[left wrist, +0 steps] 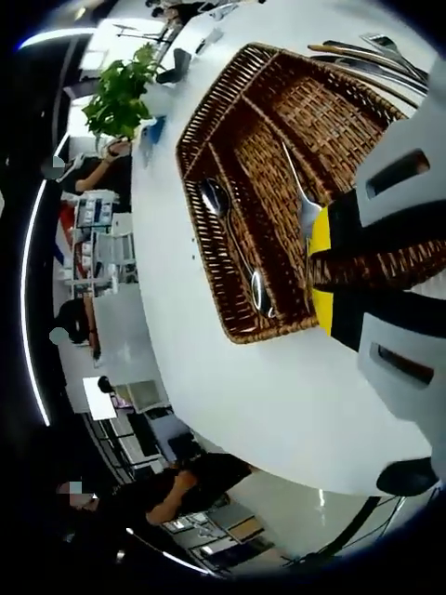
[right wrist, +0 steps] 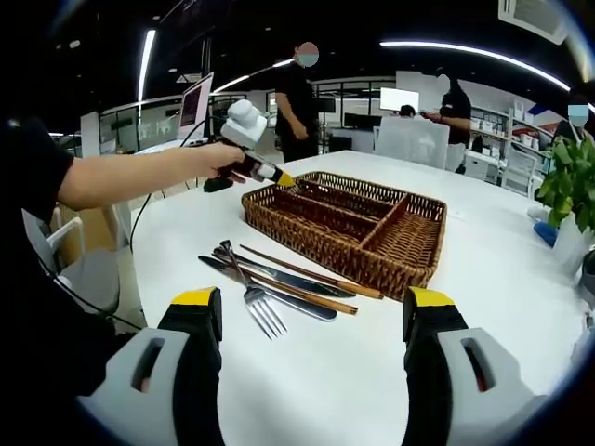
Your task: Arrange the knives, forks, and spoons in their matching storage slots by inserting each utensil handle-first until every utensil is classified and aligned in the correct compartment
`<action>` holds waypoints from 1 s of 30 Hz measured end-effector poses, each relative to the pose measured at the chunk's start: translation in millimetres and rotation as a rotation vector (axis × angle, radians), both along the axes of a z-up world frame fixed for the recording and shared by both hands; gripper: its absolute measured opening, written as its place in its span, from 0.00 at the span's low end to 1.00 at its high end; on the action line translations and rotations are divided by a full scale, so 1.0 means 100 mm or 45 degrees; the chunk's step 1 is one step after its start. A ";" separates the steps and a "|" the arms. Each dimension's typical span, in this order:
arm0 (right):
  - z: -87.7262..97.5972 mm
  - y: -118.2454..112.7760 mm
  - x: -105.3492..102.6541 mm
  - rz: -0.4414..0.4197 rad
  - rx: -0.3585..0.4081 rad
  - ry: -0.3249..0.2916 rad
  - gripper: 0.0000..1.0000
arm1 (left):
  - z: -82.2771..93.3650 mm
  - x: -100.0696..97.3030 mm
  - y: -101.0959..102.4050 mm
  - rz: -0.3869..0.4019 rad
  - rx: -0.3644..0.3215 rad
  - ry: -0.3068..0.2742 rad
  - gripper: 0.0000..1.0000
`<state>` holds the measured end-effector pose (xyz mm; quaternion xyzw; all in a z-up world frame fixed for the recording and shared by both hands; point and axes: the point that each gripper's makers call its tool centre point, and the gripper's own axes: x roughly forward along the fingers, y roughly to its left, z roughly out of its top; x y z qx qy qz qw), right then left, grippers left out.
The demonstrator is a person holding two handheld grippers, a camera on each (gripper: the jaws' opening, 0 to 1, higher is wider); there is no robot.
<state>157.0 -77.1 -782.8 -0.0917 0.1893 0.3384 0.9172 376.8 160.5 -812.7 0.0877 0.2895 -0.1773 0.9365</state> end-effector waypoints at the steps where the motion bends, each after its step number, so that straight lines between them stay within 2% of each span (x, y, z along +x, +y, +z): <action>1: 0.00 0.00 0.00 -0.001 0.002 0.000 0.82 | -0.03 -0.01 0.01 -0.004 0.011 0.013 0.10; 4: 0.00 0.00 0.00 0.000 0.002 0.001 0.82 | -0.07 -0.03 0.03 -0.035 0.084 0.017 0.11; 7: -0.02 0.01 0.01 0.000 0.004 0.003 0.82 | -0.04 -0.04 0.03 -0.038 0.066 0.015 0.11; 9: -0.02 0.01 0.02 0.001 0.002 0.004 0.82 | -0.02 -0.05 0.04 -0.050 0.088 0.009 0.15; 14: -0.03 0.01 0.03 0.001 0.002 0.006 0.82 | 0.01 -0.12 0.05 -0.066 0.066 0.023 0.21; 17: -0.02 0.02 0.04 0.003 0.007 0.005 0.82 | 0.05 -0.15 0.01 -0.107 0.069 0.006 0.29; 20: -0.01 0.02 0.06 0.005 0.004 0.000 0.83 | 0.19 -0.21 -0.07 -0.140 0.034 -0.056 0.33; 22: 0.01 0.02 0.07 0.006 0.009 -0.005 0.83 | 0.23 -0.26 -0.14 -0.175 0.007 -0.060 0.40; 25: 0.05 0.03 0.08 0.011 0.010 -0.016 0.84 | 0.34 -0.31 -0.21 -0.215 0.006 -0.105 0.49; 30: 0.12 0.01 0.12 0.002 0.026 -0.039 0.87 | 0.61 -0.53 -0.33 -0.266 -0.056 -0.195 0.62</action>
